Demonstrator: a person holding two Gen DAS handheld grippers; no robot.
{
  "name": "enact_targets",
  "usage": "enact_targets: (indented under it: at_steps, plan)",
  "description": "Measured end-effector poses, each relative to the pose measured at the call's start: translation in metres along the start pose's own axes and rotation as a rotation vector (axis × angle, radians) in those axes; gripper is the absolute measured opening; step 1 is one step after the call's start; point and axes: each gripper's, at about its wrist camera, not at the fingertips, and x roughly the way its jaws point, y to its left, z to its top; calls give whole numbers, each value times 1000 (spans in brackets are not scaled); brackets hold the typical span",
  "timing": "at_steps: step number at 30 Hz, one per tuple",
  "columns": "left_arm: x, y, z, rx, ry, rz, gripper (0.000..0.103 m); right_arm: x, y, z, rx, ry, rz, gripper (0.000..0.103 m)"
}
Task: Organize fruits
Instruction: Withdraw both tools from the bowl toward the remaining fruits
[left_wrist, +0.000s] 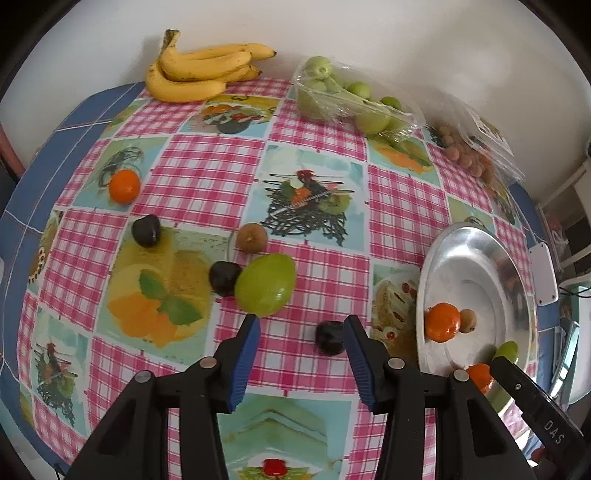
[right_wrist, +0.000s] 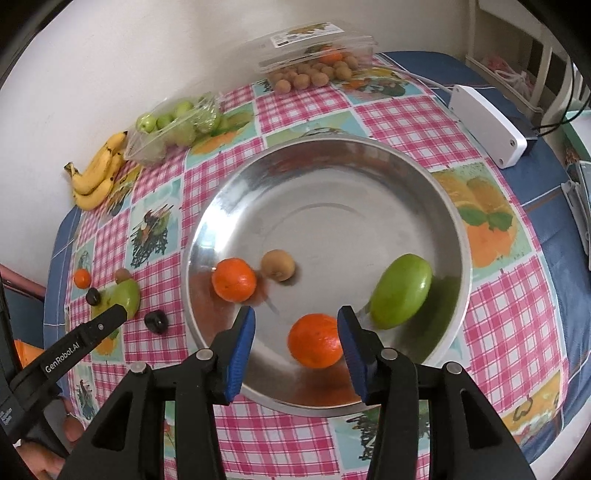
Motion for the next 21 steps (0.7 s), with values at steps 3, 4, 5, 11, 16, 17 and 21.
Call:
enact_targets:
  at_steps: [3, 4, 5, 11, 16, 17, 21]
  plan:
    - [-1, 5, 0, -9, -2, 6, 51, 1, 9, -2, -21, 1, 3, 48]
    - [-1, 6, 0, -11, -3, 7, 51, 2, 12, -2, -29, 2, 0, 48]
    - [-1, 6, 0, -12, -4, 8, 52, 3, 15, -3, -37, 4, -2, 48]
    - [-1, 5, -2, -7, 1, 5, 52, 6, 22, -8, -67, 12, -14, 48]
    - [1, 3, -3, 2, 5, 12, 62, 8, 23, -7, -68, 13, -27, 50]
    - [1, 3, -3, 1, 7, 14, 68, 8, 22, -8, -70, 11, -30, 59]
    - [4, 3, -4, 3, 16, 30, 75, 6, 23, -8, -83, -7, -58, 70]
